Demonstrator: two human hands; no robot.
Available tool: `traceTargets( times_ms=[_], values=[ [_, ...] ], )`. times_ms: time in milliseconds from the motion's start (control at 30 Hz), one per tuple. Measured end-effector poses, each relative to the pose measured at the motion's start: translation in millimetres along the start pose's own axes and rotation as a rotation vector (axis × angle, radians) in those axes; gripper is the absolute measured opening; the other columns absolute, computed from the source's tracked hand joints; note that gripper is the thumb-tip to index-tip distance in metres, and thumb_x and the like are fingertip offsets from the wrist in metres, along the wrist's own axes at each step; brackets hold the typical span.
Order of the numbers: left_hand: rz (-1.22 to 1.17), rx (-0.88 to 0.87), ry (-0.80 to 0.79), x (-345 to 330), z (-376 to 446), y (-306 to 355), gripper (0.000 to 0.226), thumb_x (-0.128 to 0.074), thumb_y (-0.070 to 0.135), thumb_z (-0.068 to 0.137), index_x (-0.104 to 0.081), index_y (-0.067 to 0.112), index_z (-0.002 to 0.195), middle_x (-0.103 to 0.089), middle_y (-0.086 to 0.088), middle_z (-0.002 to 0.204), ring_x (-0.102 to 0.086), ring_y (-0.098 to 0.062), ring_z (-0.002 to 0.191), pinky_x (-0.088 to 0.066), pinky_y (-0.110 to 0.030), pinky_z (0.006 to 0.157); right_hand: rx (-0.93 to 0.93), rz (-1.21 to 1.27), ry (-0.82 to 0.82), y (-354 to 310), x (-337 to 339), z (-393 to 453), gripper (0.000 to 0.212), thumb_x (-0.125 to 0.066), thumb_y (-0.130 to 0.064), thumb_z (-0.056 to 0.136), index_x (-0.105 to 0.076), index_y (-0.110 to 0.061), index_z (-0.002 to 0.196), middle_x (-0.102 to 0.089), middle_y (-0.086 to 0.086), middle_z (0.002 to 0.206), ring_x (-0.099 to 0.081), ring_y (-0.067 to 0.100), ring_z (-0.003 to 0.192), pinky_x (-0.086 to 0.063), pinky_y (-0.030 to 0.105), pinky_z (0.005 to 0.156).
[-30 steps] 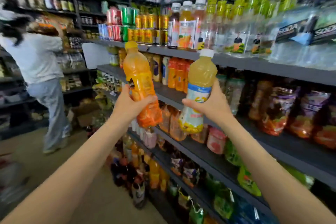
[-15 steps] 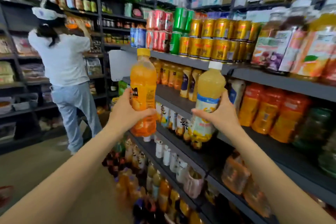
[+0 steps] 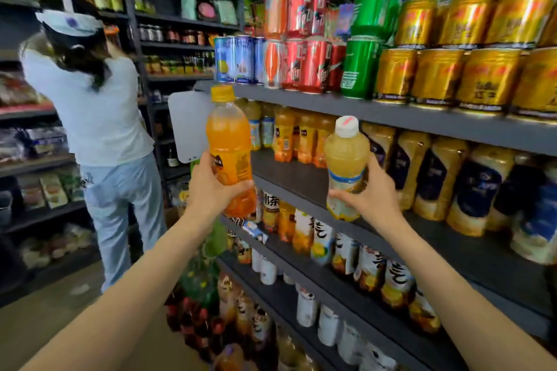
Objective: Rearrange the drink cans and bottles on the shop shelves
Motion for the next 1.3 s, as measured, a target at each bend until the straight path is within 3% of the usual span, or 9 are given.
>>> traceTargets(
  times_ms=[100,333,467,600,667,800,967,1167,1300],
  values=[
    [0.015,-0.001,-0.024,-2,63,-32,0.072,-0.084,0.016,0.064,-0.044,0.016,0.124,-0.059,-0.006,0.12,-0.056,-0.024,0.109,-0.046,-0.051,0.094,-0.069,-0.016,-0.014,22,-53,47,0.075,-0.084,-0.021,0.066,-0.043,-0.012,0.128,-0.057,0.004,0.123,-0.052,0.019,0.116,-0.038,0.019,0.083],
    [0.186,-0.067,-0.152,-17,180,-99,0.074,-0.086,0.02,0.061,-0.045,0.02,0.124,-0.053,-0.011,0.115,-0.051,-0.029,0.109,-0.045,-0.046,0.093,-0.226,-0.014,0.039,54,-135,129,0.073,-0.083,-0.015,0.066,-0.045,-0.01,0.127,-0.058,0.004,0.118,-0.052,0.012,0.105,-0.04,0.023,0.087],
    [0.188,-0.076,-0.242,-31,232,-132,0.073,-0.084,0.019,0.065,-0.044,0.018,0.125,-0.048,-0.011,0.117,-0.05,-0.027,0.109,-0.04,-0.036,0.093,-0.329,0.02,0.141,72,-174,156,0.069,-0.083,-0.017,0.066,-0.045,-0.013,0.124,-0.056,0.001,0.115,-0.053,0.015,0.104,-0.054,0.042,0.084],
    [0.16,-0.065,-0.342,-39,284,-167,0.075,-0.085,0.02,0.063,-0.043,0.017,0.126,-0.05,-0.011,0.117,-0.052,-0.027,0.111,-0.043,-0.045,0.096,-0.365,-0.01,0.229,75,-208,180,0.072,-0.08,-0.015,0.069,-0.042,-0.011,0.13,-0.054,0.001,0.118,-0.05,0.01,0.102,-0.046,0.011,0.057],
    [0.161,-0.075,-0.386,-42,308,-179,0.08,-0.085,0.02,0.062,-0.042,0.018,0.129,-0.051,-0.011,0.119,-0.052,-0.028,0.113,-0.043,-0.047,0.096,-0.381,-0.029,0.241,74,-225,191,0.075,-0.079,-0.013,0.07,-0.038,-0.01,0.133,-0.05,-0.004,0.115,-0.048,0.008,0.102,-0.042,0.005,0.051],
    [0.133,-0.073,-0.415,-52,347,-198,0.077,-0.084,0.018,0.064,-0.043,0.016,0.13,-0.05,-0.012,0.12,-0.05,-0.029,0.114,-0.041,-0.049,0.097,-0.385,-0.068,0.279,75,-257,212,0.07,-0.078,-0.015,0.072,-0.039,-0.009,0.131,-0.05,-0.004,0.113,-0.048,0.008,0.103,-0.042,0.009,0.072],
    [0.111,-0.041,-0.438,-66,379,-218,0.078,-0.084,0.02,0.065,-0.042,0.013,0.131,-0.05,-0.013,0.125,-0.049,-0.031,0.118,-0.04,-0.049,0.099,-0.51,-0.226,0.358,90,-285,223,0.06,-0.073,-0.039,0.075,-0.047,-0.009,0.119,-0.058,0.009,0.121,-0.051,0.028,0.117,-0.045,0.038,0.094],
    [0.071,-0.037,-0.589,-84,402,-230,0.075,-0.082,0.021,0.068,-0.041,0.017,0.131,-0.051,-0.01,0.127,-0.049,-0.028,0.119,-0.04,-0.049,0.1,-0.56,-0.295,0.227,95,-304,238,0.073,-0.079,-0.029,0.072,-0.041,-0.009,0.132,-0.049,0.01,0.131,-0.046,0.025,0.123,-0.041,0.036,0.101],
    [-0.025,-0.046,-0.663,-82,403,-235,0.076,-0.08,0.021,0.07,-0.038,0.021,0.133,-0.053,-0.004,0.128,-0.048,-0.022,0.12,-0.039,-0.04,0.101,-0.506,-0.432,0.361,84,-335,259,0.066,-0.075,-0.027,0.077,-0.041,-0.008,0.131,-0.048,0.011,0.13,-0.047,0.026,0.12,-0.044,0.036,0.09]
  ],
)
Point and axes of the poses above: each hand's wrist, its own z-axis towards the middle knuckle, its own x-axis out of the back of the hand, y = z × x, the point moved 5 cm from there along z, towards the middle knuckle
